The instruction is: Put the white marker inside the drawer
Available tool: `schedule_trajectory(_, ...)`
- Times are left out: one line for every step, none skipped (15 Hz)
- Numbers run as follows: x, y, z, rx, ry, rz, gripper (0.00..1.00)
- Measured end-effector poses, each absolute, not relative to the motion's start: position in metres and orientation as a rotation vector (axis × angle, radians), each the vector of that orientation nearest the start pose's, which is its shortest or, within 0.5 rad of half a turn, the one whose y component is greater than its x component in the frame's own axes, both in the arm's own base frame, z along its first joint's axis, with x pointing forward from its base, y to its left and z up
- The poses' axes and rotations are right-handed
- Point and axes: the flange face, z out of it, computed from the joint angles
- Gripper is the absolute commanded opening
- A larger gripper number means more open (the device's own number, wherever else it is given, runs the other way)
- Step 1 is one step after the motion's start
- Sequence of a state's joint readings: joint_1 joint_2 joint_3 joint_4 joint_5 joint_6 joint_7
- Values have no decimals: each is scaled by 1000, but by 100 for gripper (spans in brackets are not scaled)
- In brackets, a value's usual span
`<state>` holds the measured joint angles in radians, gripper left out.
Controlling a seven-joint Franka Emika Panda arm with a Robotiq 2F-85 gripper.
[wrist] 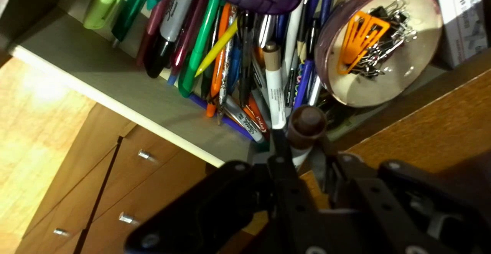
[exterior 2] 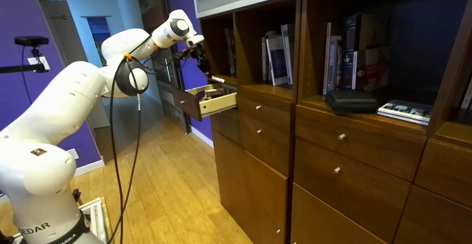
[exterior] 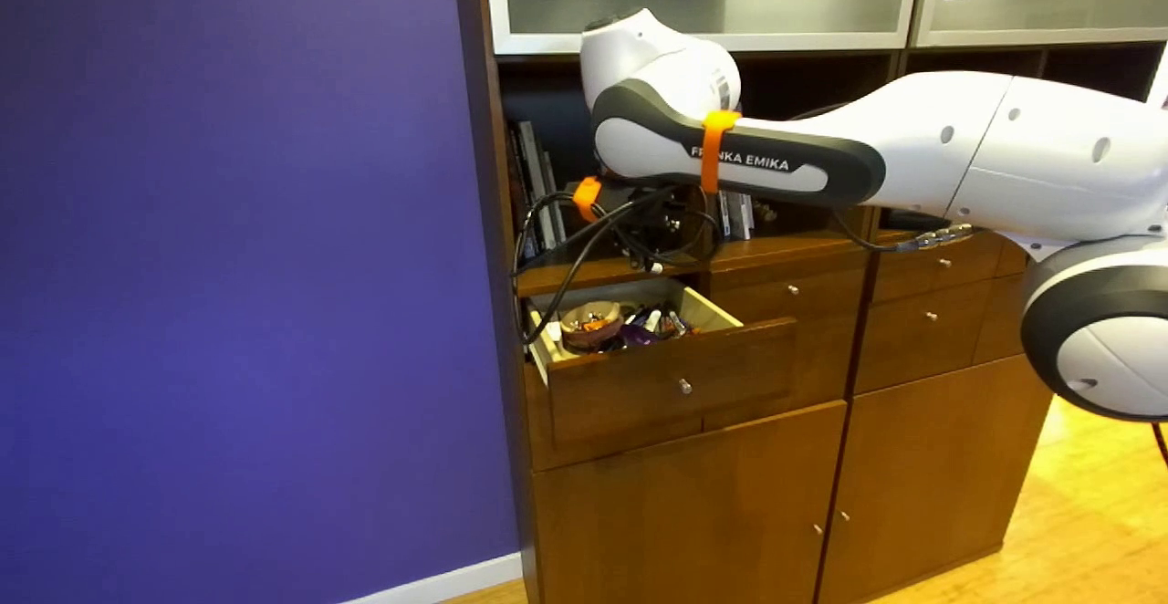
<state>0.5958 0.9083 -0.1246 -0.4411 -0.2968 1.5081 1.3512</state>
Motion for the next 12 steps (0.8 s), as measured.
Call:
schedule_trajectory(671, 362, 537, -2878, 1335, -664, 5)
schedule_trajectory(677, 359, 530, -2876, 1333, -659, 5)
schedule_trajectory(681, 355, 523, -2879, 1337, -638, 5)
schedule_trajectory(684, 353, 518, -2883, 1337, -624, 5)
schedule_trajectory(688, 350, 513, -2887, 1328, -619, 44)
schedule_trajectory(692, 346, 509, -2892, 1316, -612, 47)
schedule_trajectory(695, 343, 505, -2900, 1305, -604, 52)
schedule_trajectory(698, 339, 502, -2910, 1290, -598, 60)
schedule_trajectory(701, 335, 500, -2921, 1266, -595, 66)
schedule_trajectory(703, 333, 501, -2933, 1230, -591, 73)
schedule_trajectory(705, 331, 503, -2943, 1178, -591, 81)
schedule_trajectory(707, 329, 506, -2952, 1116, -592, 87)
